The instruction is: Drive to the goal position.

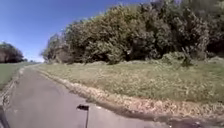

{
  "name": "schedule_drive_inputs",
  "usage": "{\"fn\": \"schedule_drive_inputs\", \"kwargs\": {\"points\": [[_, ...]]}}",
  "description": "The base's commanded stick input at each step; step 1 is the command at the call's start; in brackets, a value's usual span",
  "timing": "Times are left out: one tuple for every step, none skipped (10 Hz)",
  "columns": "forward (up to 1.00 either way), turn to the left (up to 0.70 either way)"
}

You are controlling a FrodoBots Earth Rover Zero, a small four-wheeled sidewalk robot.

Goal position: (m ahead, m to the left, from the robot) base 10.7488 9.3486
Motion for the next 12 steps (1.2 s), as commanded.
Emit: {"fn": "schedule_drive_inputs", "kwargs": {"points": [[0.00, 0.45], [0.00, 0.45], [0.00, 0.45], [0.00, 0.45], [0.00, 0.45], [0.00, 0.45], [0.00, 0.45], [0.00, 0.45], [0.00, 0.45], [0.00, 0.45], [0.00, 0.45], [0.00, 0.45]]}}
